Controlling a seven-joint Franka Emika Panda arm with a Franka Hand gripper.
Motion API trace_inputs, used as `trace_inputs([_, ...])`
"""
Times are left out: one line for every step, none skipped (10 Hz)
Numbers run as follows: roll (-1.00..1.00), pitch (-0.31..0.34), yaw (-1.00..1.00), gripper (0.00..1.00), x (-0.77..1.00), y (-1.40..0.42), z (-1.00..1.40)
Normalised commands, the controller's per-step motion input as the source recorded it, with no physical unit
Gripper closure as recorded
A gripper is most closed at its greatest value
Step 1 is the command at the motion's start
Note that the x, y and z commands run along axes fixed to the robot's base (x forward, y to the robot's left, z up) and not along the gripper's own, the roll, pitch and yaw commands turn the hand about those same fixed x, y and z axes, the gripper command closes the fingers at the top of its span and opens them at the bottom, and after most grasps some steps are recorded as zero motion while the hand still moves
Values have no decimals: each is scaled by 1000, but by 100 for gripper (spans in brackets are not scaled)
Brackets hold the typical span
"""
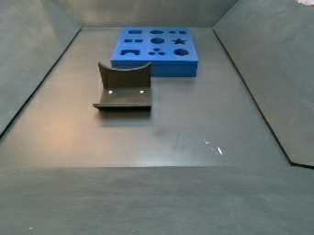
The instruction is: Insert the oval object.
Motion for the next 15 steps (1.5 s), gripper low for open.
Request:
trace_inputs([237,-60,-571,100,517,-326,-869])
trace_inputs([239,-59,-649,100,429,-320,-871])
trace_inputs([229,-56,-723,100,343,-303,-863])
trace_inputs([181,-54,-889,100,143,-226,-806])
trace_inputs([146,-26,-1000,100,23,-43,-814])
trace_inputs([111,0,-1000,100,0,0,-734])
trace_inputs([77,0,-1000,100,0,0,-649])
trace_inputs([61,0,-1000,100,0,0,-577])
trace_inputs([61,0,-1000,100,0,0,-574])
trace_inputs([59,0,-1000,100,0,0,-563])
trace_inputs([31,0,-1000,100,0,0,-143])
trace_inputs([56,0,-1000,100,0,0,-31])
trace_inputs([60,0,-1000,100,0,0,0])
trace_inputs([71,0,-1000,100,0,0,0])
trace_inputs([83,0,-1000,100,0,0,-11])
